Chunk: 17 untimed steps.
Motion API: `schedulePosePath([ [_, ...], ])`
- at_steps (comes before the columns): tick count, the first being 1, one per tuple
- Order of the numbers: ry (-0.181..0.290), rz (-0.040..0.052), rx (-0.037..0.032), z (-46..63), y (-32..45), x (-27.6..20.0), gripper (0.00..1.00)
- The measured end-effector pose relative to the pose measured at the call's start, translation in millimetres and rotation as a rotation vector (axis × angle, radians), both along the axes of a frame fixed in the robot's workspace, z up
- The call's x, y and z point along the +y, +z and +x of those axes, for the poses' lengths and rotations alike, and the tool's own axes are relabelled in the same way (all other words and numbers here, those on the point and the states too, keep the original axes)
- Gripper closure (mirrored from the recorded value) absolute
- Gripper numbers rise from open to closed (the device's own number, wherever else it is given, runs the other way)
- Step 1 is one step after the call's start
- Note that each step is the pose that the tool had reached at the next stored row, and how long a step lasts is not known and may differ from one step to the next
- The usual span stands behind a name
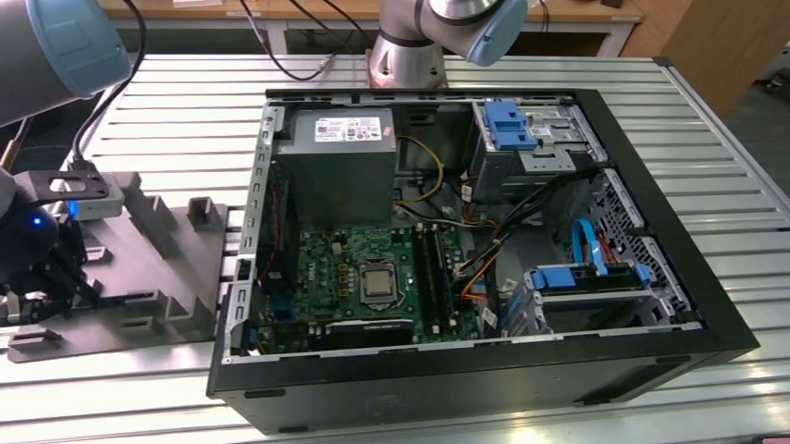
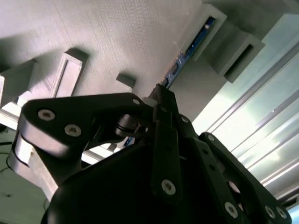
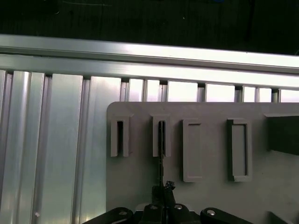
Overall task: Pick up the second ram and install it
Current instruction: 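Pick up the second ram and move it above second insertion slot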
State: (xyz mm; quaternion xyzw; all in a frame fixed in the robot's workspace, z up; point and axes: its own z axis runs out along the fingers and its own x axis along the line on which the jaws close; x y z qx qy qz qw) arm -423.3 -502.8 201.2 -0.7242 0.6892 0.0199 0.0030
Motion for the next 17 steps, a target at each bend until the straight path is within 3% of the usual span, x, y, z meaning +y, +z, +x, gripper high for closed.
schedulePosePath([
  [4,-0.001,0.0,0.0001,0.0,0.1,0.0,0.89],
  [8,-0.062,-0.0002,0.0003,0.0,-0.2,0.0,0.89],
  [17,-0.062,0.0,0.0001,0.0,-0.4,0.0,0.89],
])
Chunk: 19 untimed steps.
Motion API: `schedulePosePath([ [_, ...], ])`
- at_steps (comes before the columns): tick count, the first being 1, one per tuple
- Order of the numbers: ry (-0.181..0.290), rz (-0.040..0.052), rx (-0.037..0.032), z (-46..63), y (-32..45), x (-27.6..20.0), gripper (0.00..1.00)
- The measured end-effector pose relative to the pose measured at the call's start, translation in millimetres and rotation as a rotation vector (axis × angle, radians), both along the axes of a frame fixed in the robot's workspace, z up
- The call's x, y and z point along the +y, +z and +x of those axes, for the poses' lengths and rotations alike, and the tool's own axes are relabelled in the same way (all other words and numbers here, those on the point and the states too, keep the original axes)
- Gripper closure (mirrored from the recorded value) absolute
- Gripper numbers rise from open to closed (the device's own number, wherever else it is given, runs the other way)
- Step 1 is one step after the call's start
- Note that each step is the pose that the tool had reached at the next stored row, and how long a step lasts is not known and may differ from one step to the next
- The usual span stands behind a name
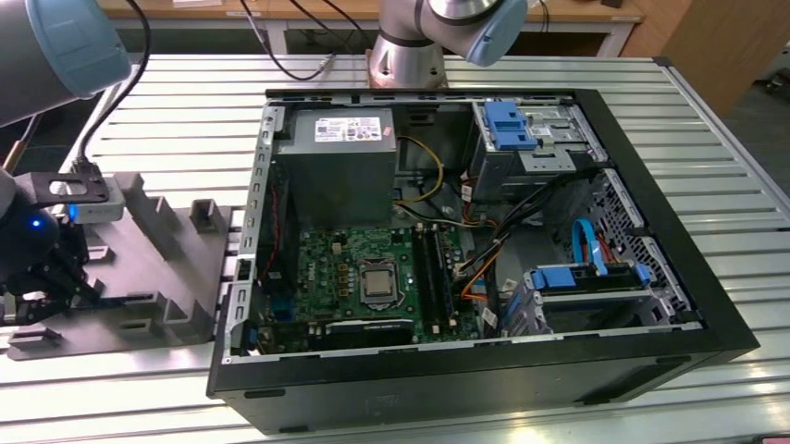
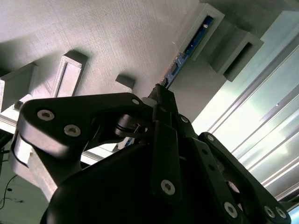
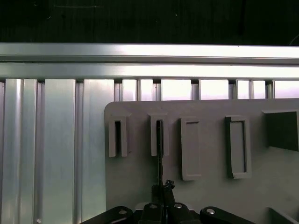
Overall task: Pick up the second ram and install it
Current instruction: 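Pick up the second ram and move it above second insertion slot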
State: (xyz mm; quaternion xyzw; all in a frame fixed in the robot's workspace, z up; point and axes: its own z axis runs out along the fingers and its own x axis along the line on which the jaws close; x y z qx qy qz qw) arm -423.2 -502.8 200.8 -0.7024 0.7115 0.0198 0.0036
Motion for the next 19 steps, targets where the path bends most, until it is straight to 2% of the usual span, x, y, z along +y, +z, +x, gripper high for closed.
schedulePosePath([
  [5,0.0,0.0002,-0.0002,0.0,0.8,0.0,0.89],
  [13,0.0,0.0001,-0.0001,0.0,16.7,0.0,0.89],
  [19,0.004,0.0,-0.0001,0.0,17.4,0.0,0.89],
])
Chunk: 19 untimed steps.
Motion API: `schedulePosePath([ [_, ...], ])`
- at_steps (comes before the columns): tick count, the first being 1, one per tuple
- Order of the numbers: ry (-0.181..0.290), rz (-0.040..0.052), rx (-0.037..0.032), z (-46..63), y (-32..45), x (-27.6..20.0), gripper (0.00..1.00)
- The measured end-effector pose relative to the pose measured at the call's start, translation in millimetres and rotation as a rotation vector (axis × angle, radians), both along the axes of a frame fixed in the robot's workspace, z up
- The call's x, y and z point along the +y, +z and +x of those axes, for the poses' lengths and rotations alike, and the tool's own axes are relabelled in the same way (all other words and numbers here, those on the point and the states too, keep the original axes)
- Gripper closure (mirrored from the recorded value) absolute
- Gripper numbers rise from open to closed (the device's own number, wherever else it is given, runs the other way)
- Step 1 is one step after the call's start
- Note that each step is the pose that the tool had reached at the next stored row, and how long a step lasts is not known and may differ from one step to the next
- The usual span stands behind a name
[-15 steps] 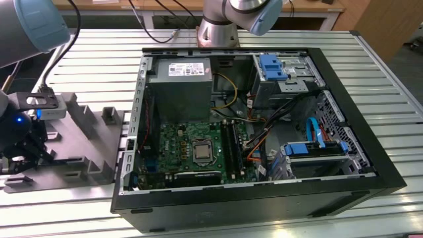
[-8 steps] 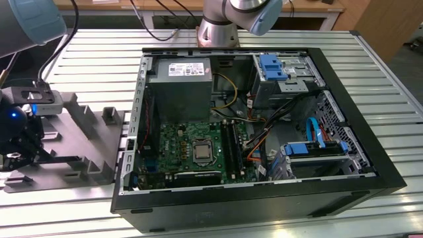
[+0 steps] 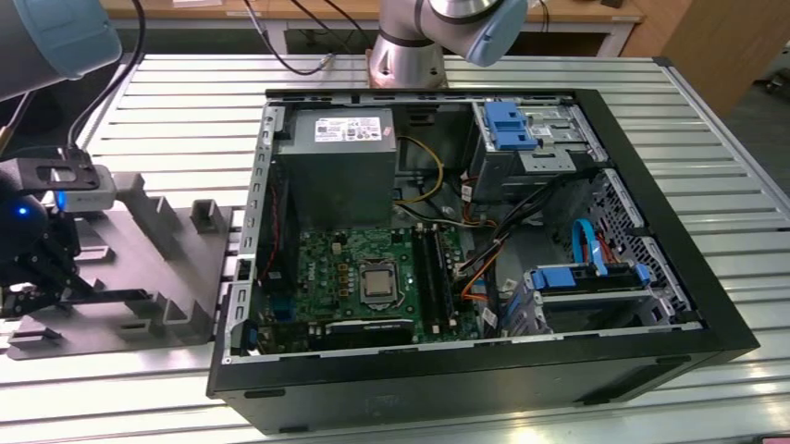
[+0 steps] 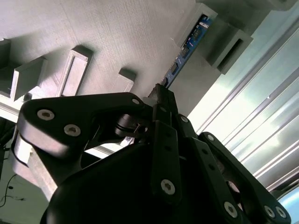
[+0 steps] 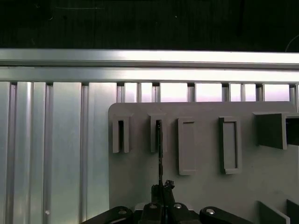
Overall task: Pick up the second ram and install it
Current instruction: 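Pick up the second ram and move it above second insertion slot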
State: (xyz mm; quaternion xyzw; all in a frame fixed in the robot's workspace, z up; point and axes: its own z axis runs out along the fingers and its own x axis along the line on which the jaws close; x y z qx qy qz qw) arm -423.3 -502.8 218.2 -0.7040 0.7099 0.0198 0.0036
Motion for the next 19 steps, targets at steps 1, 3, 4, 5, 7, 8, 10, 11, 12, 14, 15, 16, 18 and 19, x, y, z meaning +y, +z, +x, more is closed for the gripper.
schedulePosePath([
  [1,0.003,0.0,0.0,0.0,0.0,0.0,0.89],
  [3,0.003,0.0,0.0001,0.0,0.1,0.0,0.89],
  [4,0.003,0.0004,0.0004,0.0,1.1,0.0,0.89],
  [5,0.003,0.0011,0.0002,0.0,2.6,0.0,0.89],
  [7,0.003,0.0018,-0.0001,0.0,4.0,0.0,0.89],
  [8,0.003,0.0019,-0.0001,0.0,4.0,0.0,0.89],
  [10,0.003,0.0019,-0.0002,0.0,4.0,0.0,0.89],
  [11,0.003,0.0019,0.0,0.0,4.1,0.0,0.89],
  [12,0.003,0.0018,0.0,0.0,4.2,0.0,0.89],
  [14,0.003,0.0018,0.0,0.0,4.2,0.0,0.89],
  [15,0.003,0.0018,0.0,0.0,4.2,0.0,0.89],
  [16,0.003,0.0018,0.0,0.0,4.2,0.0,0.89],
  [18,0.003,0.0018,0.0,0.0,4.2,0.0,0.89],
  [19,0.003,0.0014,0.0005,0.0,5.3,-0.1,0.89],
])
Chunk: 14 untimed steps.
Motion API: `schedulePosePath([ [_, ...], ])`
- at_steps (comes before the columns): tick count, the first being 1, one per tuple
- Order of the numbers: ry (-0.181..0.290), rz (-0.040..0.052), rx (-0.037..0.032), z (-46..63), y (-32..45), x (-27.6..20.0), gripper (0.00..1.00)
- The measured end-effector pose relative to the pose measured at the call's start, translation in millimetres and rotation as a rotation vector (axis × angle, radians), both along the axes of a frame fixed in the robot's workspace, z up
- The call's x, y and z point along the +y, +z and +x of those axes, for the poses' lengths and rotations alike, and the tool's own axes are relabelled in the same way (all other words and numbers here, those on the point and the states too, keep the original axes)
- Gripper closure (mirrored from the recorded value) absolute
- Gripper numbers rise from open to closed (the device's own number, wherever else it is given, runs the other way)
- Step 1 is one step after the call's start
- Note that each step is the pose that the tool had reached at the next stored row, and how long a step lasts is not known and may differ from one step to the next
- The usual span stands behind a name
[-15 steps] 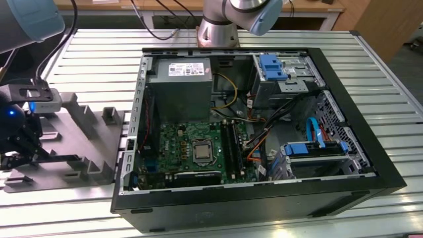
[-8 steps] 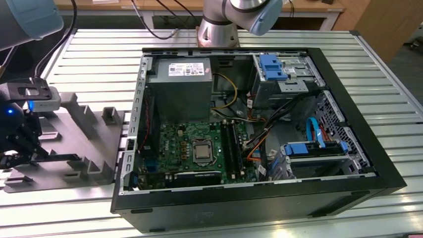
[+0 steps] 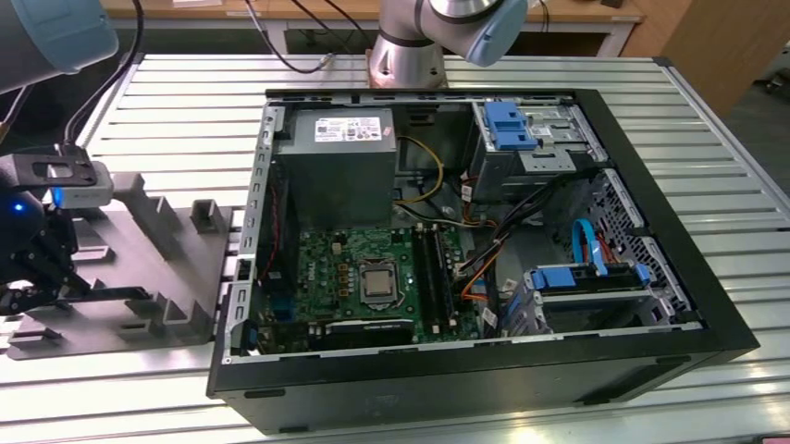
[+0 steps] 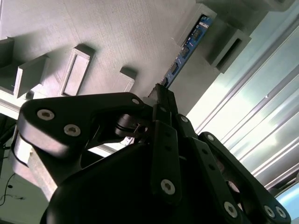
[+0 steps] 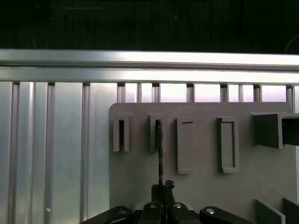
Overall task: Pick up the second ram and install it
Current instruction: 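Pick up the second ram and move it above second insertion slot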
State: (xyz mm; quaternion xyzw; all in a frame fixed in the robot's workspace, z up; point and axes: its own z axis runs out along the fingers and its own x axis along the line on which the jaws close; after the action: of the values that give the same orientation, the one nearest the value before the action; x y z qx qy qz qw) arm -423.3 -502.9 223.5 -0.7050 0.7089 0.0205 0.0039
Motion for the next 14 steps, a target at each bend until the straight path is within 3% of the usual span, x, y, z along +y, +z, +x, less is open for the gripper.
schedulePosePath([
  [6,0.0,0.0015,-0.0005,0.0,17.1,0.1,0.89],
  [14,0.0,0.0033,-0.0007,0.0,48.3,0.1,0.89],
])
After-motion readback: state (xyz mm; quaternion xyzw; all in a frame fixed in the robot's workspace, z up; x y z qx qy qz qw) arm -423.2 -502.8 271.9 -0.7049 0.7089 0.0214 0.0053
